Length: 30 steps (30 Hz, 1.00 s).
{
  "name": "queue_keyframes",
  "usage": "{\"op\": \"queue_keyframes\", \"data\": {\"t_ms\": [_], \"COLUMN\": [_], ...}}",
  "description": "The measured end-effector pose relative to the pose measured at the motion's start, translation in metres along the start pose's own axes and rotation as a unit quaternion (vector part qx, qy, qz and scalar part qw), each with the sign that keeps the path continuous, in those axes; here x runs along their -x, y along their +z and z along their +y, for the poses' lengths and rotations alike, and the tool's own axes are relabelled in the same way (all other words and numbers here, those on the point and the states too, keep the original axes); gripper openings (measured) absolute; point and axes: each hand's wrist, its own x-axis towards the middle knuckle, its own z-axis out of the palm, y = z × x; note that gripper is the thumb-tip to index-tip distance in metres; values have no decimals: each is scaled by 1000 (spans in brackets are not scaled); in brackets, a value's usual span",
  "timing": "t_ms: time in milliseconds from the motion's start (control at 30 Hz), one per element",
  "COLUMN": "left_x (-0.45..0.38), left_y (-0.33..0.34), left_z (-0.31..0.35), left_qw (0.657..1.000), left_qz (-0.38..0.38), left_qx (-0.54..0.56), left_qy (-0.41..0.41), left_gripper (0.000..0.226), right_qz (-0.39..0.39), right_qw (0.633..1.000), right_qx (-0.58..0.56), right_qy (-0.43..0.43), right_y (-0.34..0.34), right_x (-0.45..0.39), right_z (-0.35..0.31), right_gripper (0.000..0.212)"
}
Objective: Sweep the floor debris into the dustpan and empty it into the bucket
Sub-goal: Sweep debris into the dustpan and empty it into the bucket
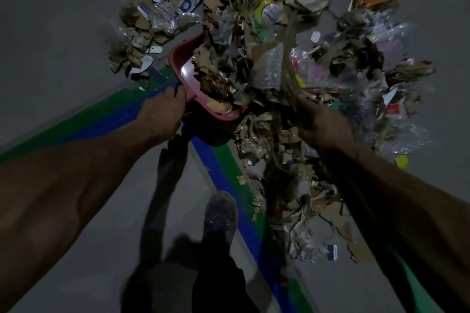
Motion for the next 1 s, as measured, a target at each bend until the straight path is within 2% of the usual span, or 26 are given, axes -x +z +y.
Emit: {"op": "queue_keyframes", "data": {"t_ms": [167,367,467,600,767,1000], "left_x": [12,31,44,70,115,236], "left_y": [11,17,12,5,-4,-41], "left_z": [6,15,16,16,8,1], "left_qw": [1000,999,997,996,993,987], "left_qz": [7,32,35,42,74,91], "left_qx": [0,29,57,66,77,125], "left_qy": [5,26,35,47,56,46], "left_gripper": [50,70,64,61,66,73], "right_qz": [-10,5,-9,-21,7,42], "right_qw": [1000,1000,1000,999,998,995], "right_qx": [13,5,-18,4,-13,-17], "right_qy": [9,-5,-4,42,63,89], "right_y": [30,39,43,45,39,19], "right_x": [25,53,73,108,160,275], "right_z": [-19,-40,-52,-66,-86,-140], "right_gripper": [77,72,74,77,76,78]}}
